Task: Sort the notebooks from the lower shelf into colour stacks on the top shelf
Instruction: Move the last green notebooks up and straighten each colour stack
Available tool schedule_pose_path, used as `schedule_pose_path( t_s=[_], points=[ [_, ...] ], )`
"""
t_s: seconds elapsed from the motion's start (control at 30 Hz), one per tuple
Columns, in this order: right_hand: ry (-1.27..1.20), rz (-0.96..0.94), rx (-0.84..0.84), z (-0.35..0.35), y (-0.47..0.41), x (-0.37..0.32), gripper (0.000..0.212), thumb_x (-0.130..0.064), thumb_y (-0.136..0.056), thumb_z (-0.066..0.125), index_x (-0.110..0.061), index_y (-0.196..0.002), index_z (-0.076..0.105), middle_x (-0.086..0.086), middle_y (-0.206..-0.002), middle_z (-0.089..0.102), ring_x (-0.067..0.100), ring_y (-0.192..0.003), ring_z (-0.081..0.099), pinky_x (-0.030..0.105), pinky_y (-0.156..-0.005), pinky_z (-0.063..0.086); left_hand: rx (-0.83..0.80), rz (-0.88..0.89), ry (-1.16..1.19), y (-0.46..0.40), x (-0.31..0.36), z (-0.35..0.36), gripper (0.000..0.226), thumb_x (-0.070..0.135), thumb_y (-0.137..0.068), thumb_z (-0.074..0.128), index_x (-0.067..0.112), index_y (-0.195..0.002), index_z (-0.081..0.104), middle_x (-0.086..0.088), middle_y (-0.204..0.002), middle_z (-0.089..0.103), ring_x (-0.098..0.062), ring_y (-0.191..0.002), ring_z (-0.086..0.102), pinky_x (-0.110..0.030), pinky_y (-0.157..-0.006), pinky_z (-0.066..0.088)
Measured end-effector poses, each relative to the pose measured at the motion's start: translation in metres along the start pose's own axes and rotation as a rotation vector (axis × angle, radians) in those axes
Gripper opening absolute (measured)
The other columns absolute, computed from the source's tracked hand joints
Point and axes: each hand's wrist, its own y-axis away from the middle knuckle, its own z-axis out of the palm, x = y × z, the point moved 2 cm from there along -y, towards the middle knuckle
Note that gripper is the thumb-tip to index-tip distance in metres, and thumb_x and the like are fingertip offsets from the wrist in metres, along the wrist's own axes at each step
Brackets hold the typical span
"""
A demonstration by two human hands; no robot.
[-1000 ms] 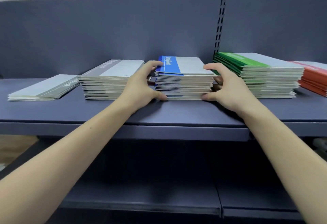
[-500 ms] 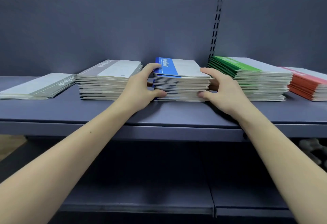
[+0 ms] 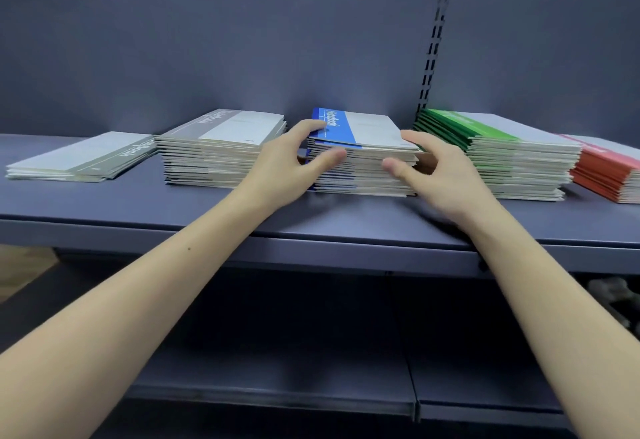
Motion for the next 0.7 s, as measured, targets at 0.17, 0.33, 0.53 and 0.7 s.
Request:
schedule_pose_path(
  t_s=[0.17, 0.33, 0.53, 0.7],
  points=[
    [0.019, 0.027, 0.077, -0.0024, -0.0051, 0.0025, 0.037, -0.034, -0.094, 0.068, -0.032, -0.13, 0.063, -0.001, -0.104, 0.069, 0.011, -0.086, 0.06, -0.001, -0.07, 0.034, 0.102, -0.007, -0.021, -0.0074, 0.0018, -0.001, 0.027, 0.031, -0.1, 0.057, 0.023, -0.125, 0.064, 0.009, -0.103, 0.066, 0.001, -0.075, 0.056, -0.003, -0.071, 0.038],
    [-0.027, 0.043, 0.064, -0.0002, -0.0003, -0.0003, 0.045, -0.048, -0.091, 0.067, -0.032, -0.133, 0.061, -0.006, -0.107, 0.069, 0.011, -0.096, 0.062, 0.02, -0.084, 0.04, 0.051, 0.009, -0.032, -0.0006, 0.0006, -0.0004, 0.035, 0.036, -0.097, 0.061, 0.026, -0.131, 0.06, 0.014, -0.111, 0.063, 0.0, -0.08, 0.06, -0.017, -0.081, 0.044],
    [-0.055, 0.083, 0.135, -0.0022, -0.0062, 0.0037, 0.039, -0.05, -0.095, 0.061, -0.029, -0.128, 0.061, -0.005, -0.096, 0.072, 0.007, -0.079, 0.062, 0.031, -0.09, 0.05, 0.071, -0.047, -0.038, -0.0047, -0.0014, -0.0007, 0.067, 0.038, -0.091, 0.07, 0.018, -0.148, 0.043, 0.009, -0.139, 0.055, -0.009, -0.119, 0.057, -0.016, -0.094, 0.038],
    [-0.071, 0.088, 0.082, -0.0004, -0.0047, 0.0046, 0.041, -0.057, -0.089, 0.065, -0.028, -0.119, 0.065, -0.006, -0.104, 0.074, 0.012, -0.094, 0.067, 0.035, -0.096, 0.051, 0.053, -0.021, -0.034, -0.0022, 0.0012, -0.0017, 0.048, 0.036, -0.093, 0.068, 0.019, -0.136, 0.058, 0.024, -0.099, 0.063, -0.013, -0.094, 0.062, -0.039, -0.092, 0.054]
  ],
)
